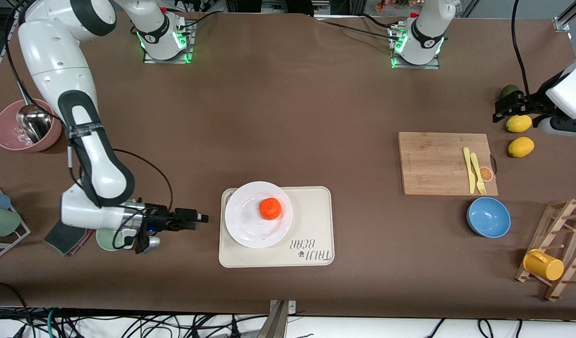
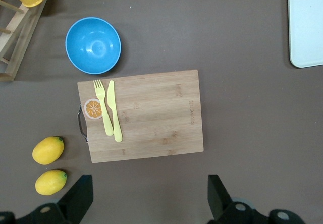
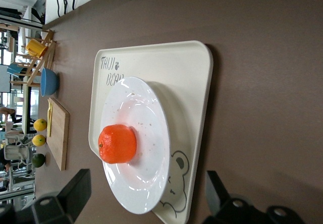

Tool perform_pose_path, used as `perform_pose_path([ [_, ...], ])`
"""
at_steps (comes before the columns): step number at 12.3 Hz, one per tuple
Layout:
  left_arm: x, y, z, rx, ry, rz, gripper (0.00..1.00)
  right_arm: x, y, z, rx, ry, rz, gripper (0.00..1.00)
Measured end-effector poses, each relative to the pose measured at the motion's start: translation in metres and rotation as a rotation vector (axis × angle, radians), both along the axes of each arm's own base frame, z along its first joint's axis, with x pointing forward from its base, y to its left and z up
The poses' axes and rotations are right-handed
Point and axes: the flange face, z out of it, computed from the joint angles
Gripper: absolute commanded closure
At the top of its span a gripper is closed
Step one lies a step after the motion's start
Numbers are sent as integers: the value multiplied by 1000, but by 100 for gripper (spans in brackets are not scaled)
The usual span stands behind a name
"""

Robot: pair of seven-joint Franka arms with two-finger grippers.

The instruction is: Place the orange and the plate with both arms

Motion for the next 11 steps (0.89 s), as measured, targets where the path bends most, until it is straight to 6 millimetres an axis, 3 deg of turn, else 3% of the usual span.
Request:
perform_pose_path([
  [2,0,0,1,0,-2,0,0,5,-24,25,-73,42,19,0],
  [5,1,0,8,0,-18,0,0,2,-59,79,-243,76,17,0],
  [9,2,0,9,1,-19,0,0,-8,-83,161,-555,22,14,0],
  [11,2,0,9,1,-19,0,0,-20,-83,202,-683,12,9,0],
])
